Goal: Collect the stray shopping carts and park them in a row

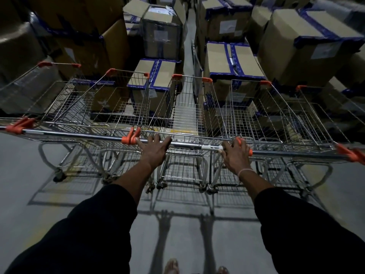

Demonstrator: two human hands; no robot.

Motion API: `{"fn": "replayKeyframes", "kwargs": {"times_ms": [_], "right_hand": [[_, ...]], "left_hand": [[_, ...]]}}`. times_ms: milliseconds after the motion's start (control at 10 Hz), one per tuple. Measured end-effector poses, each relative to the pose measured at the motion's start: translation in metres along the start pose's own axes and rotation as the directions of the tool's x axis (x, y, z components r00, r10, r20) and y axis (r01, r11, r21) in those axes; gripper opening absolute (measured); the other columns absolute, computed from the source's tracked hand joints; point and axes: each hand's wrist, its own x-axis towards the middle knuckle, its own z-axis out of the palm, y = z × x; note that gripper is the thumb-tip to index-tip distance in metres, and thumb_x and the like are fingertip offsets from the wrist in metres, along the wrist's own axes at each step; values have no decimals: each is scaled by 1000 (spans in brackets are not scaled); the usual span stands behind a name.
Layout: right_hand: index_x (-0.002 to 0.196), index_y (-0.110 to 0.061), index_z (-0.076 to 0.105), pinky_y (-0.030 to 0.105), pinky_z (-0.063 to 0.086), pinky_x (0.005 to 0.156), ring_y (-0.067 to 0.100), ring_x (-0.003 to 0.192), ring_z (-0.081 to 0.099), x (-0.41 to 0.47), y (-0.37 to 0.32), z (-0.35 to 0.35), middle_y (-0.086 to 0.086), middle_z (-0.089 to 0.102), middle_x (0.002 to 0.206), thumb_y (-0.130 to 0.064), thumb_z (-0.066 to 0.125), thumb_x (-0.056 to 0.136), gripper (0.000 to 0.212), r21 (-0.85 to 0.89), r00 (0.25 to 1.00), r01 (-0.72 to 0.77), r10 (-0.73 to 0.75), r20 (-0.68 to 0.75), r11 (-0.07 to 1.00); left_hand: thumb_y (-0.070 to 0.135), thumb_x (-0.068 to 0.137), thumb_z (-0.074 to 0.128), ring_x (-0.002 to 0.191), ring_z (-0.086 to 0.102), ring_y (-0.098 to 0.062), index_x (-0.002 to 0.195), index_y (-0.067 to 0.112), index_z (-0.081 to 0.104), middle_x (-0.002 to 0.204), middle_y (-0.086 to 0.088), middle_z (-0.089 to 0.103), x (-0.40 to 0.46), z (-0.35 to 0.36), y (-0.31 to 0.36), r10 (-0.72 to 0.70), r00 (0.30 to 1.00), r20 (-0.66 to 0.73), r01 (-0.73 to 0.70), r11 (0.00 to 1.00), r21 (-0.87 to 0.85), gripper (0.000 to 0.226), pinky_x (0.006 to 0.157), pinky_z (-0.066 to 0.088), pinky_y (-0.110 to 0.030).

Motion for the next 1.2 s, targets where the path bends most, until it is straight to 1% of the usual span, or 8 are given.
{"fn": "replayKeyframes", "kwargs": {"times_ms": [200,300,400,800,900,1000,1100,1200], "right_hand": [[138,-31,54,63,5,125,46,156,12,-3,1,-4,19,38,158,-48,48,106,37,9,1000,6,-6,24,1000],[136,-26,57,62,14,126,46,155,15,-6,1,-10,20,40,156,-42,48,107,34,22,1000,8,-8,19,1000],[135,-25,58,64,20,124,47,153,18,-10,0,-13,21,41,155,-38,46,108,31,37,1000,4,-4,16,999],[134,-28,58,67,19,124,46,153,17,-9,2,-9,17,39,154,-37,48,108,29,104,999,-29,25,45,994],[136,-29,56,66,13,125,46,155,14,-9,2,-10,18,40,155,-42,46,108,33,65,998,-30,26,60,997],[150,-30,47,64,6,127,43,158,6,-11,3,-13,18,32,164,-50,43,106,48,49,995,-31,26,95,998],[161,-29,33,63,4,127,39,160,4,-18,0,-22,16,25,169,-59,40,104,65,26,997,-11,9,74,1000],[166,-29,20,59,-4,127,36,160,-3,-22,-3,-32,13,14,173,-66,36,103,75,29,999,-5,4,31,1000]], "left_hand": [[42,107,45,141,37,-39,140,41,34,144,-16,43,0,-6,0,8,999,31,-9,1000,23,35,107,8,-88],[28,102,56,141,35,-39,140,37,38,144,-16,43,-2,-12,4,-2,998,59,2,1000,10,43,107,7,-88],[27,102,58,142,35,-40,137,38,39,142,-17,44,-4,-10,5,-8,998,60,9,1000,-7,41,106,6,-88],[40,108,45,140,36,-43,131,40,39,141,-20,44,-6,-5,1,-8,999,53,10,999,-33,24,106,7,-89],[54,107,34,144,33,-42,136,42,35,149,-19,41,-6,-8,1,-12,996,84,13,1000,-5,31,107,6,-87],[64,104,26,153,20,-39,154,41,25,162,-17,29,-8,-7,-2,8,998,69,-9,1000,15,54,113,2,-79],[65,104,21,158,1,-37,163,37,10,171,-17,8,-17,-19,2,76,997,31,-78,996,45,66,119,-7,-68],[68,102,13,158,-10,-36,164,34,2,171,-18,-4,-22,-26,2,142,989,-42,-139,989,55,72,121,-12,-59]]}}
